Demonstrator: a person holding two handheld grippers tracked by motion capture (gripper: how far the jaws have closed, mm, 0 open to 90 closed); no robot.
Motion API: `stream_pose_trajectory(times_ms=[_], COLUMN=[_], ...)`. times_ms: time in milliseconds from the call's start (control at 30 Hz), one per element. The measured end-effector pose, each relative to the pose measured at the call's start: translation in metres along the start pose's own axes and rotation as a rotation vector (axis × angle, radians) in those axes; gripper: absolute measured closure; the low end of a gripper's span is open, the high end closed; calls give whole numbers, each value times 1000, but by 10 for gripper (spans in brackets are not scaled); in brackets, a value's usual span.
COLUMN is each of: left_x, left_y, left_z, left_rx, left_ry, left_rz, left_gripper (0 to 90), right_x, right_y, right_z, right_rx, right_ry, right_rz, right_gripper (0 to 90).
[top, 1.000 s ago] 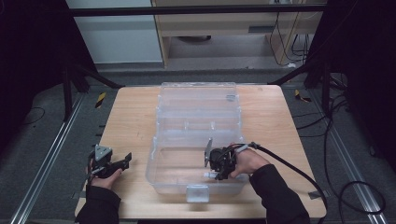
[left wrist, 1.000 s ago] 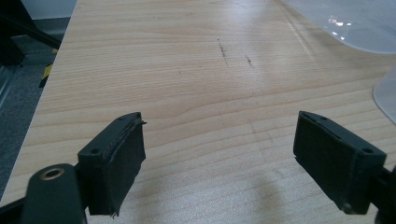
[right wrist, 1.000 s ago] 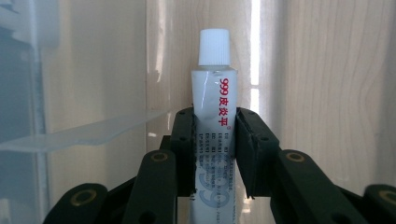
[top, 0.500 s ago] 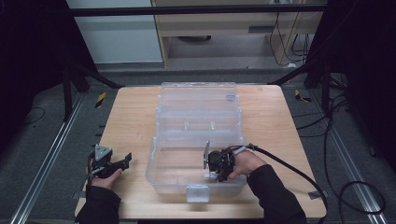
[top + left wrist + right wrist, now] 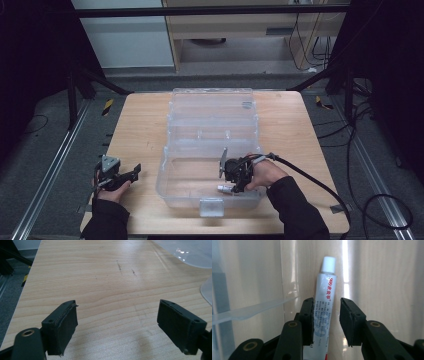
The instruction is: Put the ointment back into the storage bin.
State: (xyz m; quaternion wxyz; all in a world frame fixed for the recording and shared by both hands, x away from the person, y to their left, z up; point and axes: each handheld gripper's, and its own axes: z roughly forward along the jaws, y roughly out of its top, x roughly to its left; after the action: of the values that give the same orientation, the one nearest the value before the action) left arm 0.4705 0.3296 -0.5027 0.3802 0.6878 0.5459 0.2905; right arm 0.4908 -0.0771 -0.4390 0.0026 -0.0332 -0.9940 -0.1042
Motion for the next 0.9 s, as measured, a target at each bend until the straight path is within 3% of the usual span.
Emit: stream_pose_trajectory(times_ms=[167,467,567,600,633,800,833,900], left_x=[0,0,0,0,0,0,0,0], left_y=[0,0,0,0,0,0,0,0], left_z=[0,0,0,0,0,0,0,0], left_rx=[0,-2,-5,-5,-6,-4,-5,-4], left_ry=[0,0,-3,-3,-3,-2,-2,-3], left_rz=[-2,1,0,0,0,-2,-2,-2], left_gripper=[159,159,158,158,158,158,158,158], right_x=[-1,-1,-1,-1,-1,1,2,3], right_y=[-2,-9,-14,-14,-17,-24,-27,-29], right_z=[-13,-35,-43,-43,-47,-56,-62,-64], right_rx=[-31,-154,-217,-217,-259,-335,-374,-397], right_ry=[-41,-89,-112,-112,-129,-173,-195,-195], right_rz=[35,112,170,170,214,272,304,320], right_gripper=[629,585,561,561,542,498,476,463])
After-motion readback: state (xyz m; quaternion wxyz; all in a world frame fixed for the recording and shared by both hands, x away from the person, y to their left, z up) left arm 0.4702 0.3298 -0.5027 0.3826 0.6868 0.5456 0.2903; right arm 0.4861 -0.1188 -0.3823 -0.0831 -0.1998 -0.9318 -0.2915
